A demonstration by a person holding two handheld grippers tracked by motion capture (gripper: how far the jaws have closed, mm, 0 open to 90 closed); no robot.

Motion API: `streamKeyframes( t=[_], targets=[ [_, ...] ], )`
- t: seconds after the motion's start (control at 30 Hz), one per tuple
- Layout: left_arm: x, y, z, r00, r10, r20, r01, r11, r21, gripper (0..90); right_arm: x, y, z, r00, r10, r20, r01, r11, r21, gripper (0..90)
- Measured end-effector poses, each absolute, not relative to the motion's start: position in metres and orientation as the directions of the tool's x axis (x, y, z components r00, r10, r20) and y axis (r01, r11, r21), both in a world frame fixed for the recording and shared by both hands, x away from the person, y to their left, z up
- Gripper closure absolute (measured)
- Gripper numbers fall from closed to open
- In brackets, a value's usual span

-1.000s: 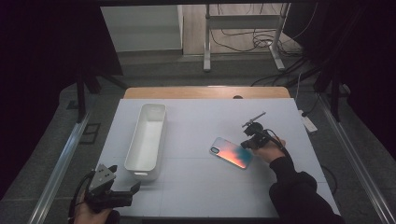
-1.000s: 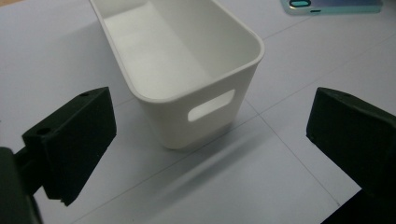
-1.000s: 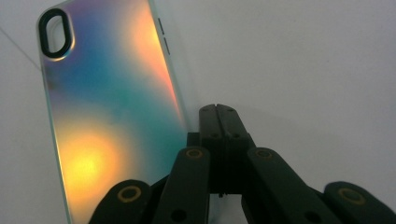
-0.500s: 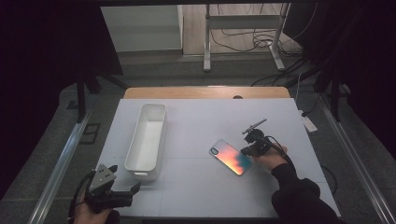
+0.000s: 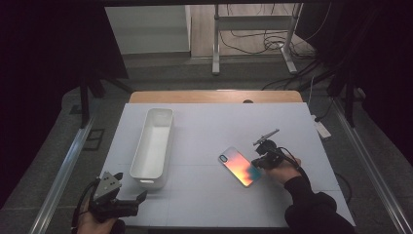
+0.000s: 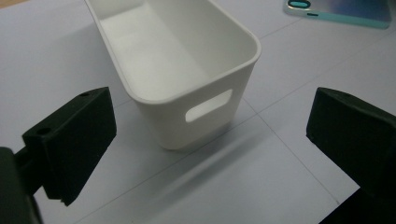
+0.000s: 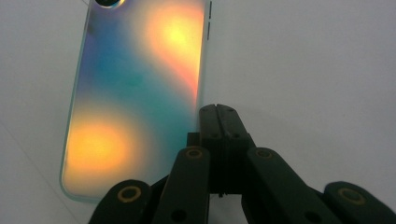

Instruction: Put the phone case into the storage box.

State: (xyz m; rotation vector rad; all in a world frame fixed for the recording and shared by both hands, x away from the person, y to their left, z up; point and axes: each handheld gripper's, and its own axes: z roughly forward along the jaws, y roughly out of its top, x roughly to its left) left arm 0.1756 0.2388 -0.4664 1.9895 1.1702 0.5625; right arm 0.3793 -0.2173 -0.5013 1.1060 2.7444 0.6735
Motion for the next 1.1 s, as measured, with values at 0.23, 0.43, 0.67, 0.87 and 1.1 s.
streamKeyframes(
  t=[0.23, 0.43, 0.67, 0.87, 1.1],
  targets=[
    [0.176, 0.239, -0.466, 0.487, 0.874, 0.001, 0.544, -0.304, 0.782, 2.2, 0.378, -0.220, -0.499, -0.723, 0.689, 0.060, 0.636, 0.628, 0.448, 89.2],
    [0.176, 0.239, -0.466, 0.488, 0.873, 0.002, 0.544, -0.305, 0.782, 2.2, 0.375, -0.220, -0.496, -0.723, 0.688, 0.063, 0.633, 0.623, 0.459, 85.0],
    [0.176, 0.238, -0.466, 0.488, 0.873, 0.003, 0.544, -0.307, 0.781, 2.2, 0.371, -0.220, -0.491, -0.726, 0.686, 0.043, 0.620, 0.626, 0.474, 74.6],
    [0.176, 0.238, -0.467, 0.490, 0.872, 0.005, 0.543, -0.310, 0.781, 2.2, 0.368, -0.223, -0.486, -0.720, 0.692, 0.039, 0.618, 0.616, 0.488, 55.4],
    [0.176, 0.238, -0.467, 0.490, 0.871, 0.006, 0.544, -0.311, 0.779, 2.3, 0.367, -0.225, -0.480, -0.701, 0.713, 0.026, 0.624, 0.596, 0.505, 40.5]
  ],
)
